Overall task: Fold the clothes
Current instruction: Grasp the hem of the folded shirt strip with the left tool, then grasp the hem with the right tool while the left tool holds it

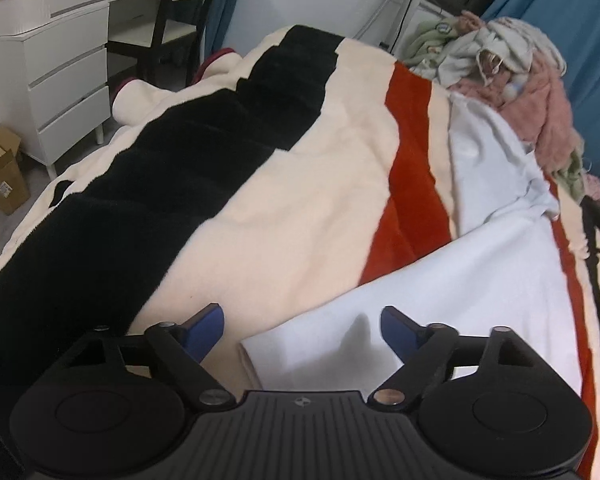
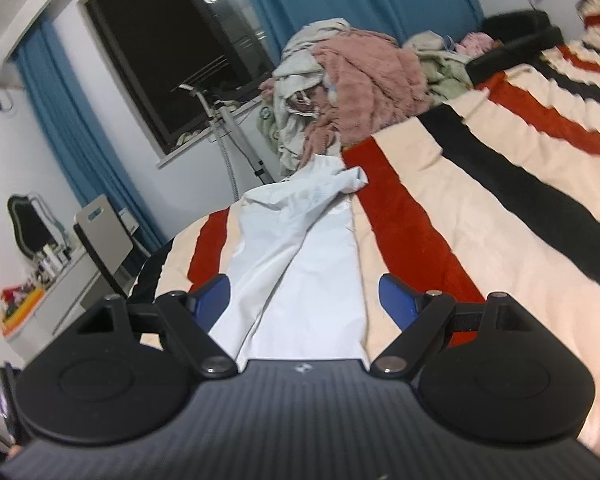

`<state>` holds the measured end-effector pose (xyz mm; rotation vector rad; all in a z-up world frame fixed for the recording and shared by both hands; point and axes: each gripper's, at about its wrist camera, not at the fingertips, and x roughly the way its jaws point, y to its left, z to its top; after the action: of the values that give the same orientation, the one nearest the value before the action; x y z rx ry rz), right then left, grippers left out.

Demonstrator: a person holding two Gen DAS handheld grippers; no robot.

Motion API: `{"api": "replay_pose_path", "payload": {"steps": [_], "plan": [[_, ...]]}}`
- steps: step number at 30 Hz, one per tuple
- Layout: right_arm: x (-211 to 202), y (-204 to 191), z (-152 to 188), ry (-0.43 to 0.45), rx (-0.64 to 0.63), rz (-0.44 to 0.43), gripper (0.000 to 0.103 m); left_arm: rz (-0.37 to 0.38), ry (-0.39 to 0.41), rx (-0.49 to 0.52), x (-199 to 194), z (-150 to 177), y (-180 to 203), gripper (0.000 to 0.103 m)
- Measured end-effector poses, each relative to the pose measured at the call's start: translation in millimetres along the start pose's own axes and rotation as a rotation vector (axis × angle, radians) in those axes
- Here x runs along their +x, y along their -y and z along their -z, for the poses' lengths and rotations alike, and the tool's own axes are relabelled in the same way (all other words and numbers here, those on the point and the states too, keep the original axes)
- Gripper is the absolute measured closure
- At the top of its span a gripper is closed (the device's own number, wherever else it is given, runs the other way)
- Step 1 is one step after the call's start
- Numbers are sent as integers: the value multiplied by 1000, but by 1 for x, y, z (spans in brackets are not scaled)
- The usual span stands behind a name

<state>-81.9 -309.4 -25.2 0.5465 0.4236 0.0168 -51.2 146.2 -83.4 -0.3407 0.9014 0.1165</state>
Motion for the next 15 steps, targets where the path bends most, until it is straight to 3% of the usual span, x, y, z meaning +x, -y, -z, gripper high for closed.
{"api": "replay_pose_path", "payload": {"steps": [1,4,6,7,8,11,15], "plan": [[-1,2,0,-4,9,2,20,-15,-5,6,2,1,1,37],[-9,4,0,8,7,31,20,-54,-13,28,4,4,3,53],[-16,5,-1,26,1,17,20,-78,-14,50,4,7,4,74],[-18,5,-1,28,0,12,20,-72,-13,67,3,8,6,90],[-20,6,-1,28,1,9,20,-64,-11,86,2,8,7,98],[-22,10,-3,23,4,9,20,-56,42,174,-12,10,18,99],[-20,15,-5,6,25,5,20,84,171,323,-60,20,45,99]]}}
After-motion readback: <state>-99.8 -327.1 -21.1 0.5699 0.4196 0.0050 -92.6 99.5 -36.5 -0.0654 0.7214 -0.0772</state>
